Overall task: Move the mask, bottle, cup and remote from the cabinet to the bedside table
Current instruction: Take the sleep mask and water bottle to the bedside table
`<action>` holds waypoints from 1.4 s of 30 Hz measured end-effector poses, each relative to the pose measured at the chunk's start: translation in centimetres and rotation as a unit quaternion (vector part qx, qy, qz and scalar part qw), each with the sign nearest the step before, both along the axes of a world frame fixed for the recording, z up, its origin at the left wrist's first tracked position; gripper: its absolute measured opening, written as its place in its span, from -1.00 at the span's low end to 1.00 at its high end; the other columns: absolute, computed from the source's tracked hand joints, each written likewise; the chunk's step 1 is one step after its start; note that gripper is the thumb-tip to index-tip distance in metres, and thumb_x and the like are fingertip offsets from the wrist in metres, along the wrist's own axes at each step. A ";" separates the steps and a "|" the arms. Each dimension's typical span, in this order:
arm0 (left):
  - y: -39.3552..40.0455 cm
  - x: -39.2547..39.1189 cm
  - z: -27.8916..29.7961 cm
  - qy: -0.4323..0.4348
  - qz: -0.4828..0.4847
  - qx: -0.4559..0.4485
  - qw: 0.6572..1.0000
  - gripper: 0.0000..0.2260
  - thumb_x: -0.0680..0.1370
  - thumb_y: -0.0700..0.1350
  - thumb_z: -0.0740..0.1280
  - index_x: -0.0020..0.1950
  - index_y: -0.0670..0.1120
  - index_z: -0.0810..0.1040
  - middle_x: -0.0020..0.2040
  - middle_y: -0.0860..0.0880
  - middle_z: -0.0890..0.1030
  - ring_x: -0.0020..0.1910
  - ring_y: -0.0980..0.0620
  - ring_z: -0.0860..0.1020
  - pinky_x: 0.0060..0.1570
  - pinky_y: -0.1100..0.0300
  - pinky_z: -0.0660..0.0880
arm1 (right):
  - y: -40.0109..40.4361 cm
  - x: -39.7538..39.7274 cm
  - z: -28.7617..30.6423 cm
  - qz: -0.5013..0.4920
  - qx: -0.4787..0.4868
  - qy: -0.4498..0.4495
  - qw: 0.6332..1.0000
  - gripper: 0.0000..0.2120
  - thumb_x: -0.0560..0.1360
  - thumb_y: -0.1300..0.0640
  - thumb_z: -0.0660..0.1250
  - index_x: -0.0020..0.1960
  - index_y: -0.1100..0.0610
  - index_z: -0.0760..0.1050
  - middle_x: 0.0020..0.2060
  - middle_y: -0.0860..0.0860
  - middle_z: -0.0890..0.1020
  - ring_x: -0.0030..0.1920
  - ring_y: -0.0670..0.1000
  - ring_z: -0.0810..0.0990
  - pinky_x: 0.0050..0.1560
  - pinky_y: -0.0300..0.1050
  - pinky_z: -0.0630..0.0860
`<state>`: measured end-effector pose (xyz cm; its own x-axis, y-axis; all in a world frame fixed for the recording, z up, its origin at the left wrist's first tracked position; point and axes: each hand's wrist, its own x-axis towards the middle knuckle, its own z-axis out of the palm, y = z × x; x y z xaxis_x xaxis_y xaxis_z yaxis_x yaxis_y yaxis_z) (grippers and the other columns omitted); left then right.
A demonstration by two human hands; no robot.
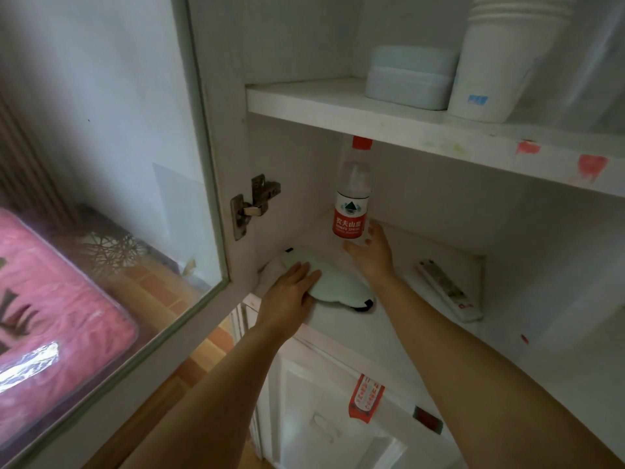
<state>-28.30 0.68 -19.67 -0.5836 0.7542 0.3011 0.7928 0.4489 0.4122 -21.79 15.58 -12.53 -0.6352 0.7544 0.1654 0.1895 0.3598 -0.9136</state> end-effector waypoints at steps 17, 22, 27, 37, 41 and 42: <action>0.0 -0.7 0.0 -0.040 -0.005 0.036 0.999 -0.63 0.57 0.01 0.21 0.38 0.09 0.34 0.45 0.06 0.29 0.46 0.11 0.16 0.34 0.21 0.21 | 3.1 -5.7 -0.3 -0.065 -0.057 0.044 0.995 -0.45 0.34 0.26 0.44 0.23 0.27 0.27 0.20 0.20 0.51 0.17 0.17 0.52 0.01 -0.16 0.39; -0.1 -0.7 0.0 -0.046 -0.006 0.045 0.998 -0.64 0.57 -0.03 0.22 0.38 0.07 0.35 0.45 0.04 0.30 0.46 0.10 0.18 0.35 0.21 0.20 | 2.9 -4.9 0.2 -0.052 -0.038 0.026 0.998 -0.46 0.34 0.25 0.45 0.22 0.29 0.27 0.21 0.19 0.50 0.17 0.16 0.51 0.00 -0.14 0.39; -0.1 -0.5 0.2 -0.046 -0.002 0.034 0.998 -0.64 0.58 -0.06 0.19 0.39 0.08 0.33 0.46 0.05 0.28 0.46 0.08 0.16 0.37 0.18 0.18 | 1.9 -2.6 0.3 -0.043 -0.017 0.021 0.999 -0.47 0.35 0.24 0.45 0.21 0.29 0.28 0.19 0.18 0.51 0.16 0.15 0.52 -0.02 -0.16 0.39; -0.7 0.8 0.1 -0.076 0.029 0.088 0.993 -0.68 0.58 -0.14 0.22 0.34 0.02 0.42 0.44 -0.04 0.33 0.46 0.00 0.19 0.39 0.10 0.17 | -0.6 3.6 1.1 -0.017 0.039 0.030 0.999 -0.49 0.32 0.26 0.48 0.17 0.28 0.33 0.12 0.17 0.56 0.05 0.04 0.53 -0.04 -0.14 0.44; -1.8 2.3 -0.2 -0.049 0.052 0.126 0.989 -0.69 0.56 -0.19 0.24 0.31 -0.02 0.46 0.40 -0.10 0.38 0.44 -0.08 0.24 0.35 0.05 0.25 | -2.0 6.0 1.3 -0.016 0.063 0.019 0.998 -0.51 0.30 0.21 0.50 0.13 0.23 0.35 0.08 0.13 0.57 0.05 0.07 0.56 0.01 -0.06 0.51; -2.0 2.7 0.0 -0.037 0.053 0.133 0.989 -0.69 0.56 -0.21 0.25 0.30 -0.04 0.47 0.39 -0.12 0.40 0.43 -0.10 0.26 0.33 0.04 0.27 | -2.4 6.6 1.4 -0.014 0.065 0.020 0.998 -0.51 0.30 0.20 0.51 0.13 0.22 0.35 0.08 0.11 0.57 0.03 0.04 0.55 -0.01 -0.08 0.50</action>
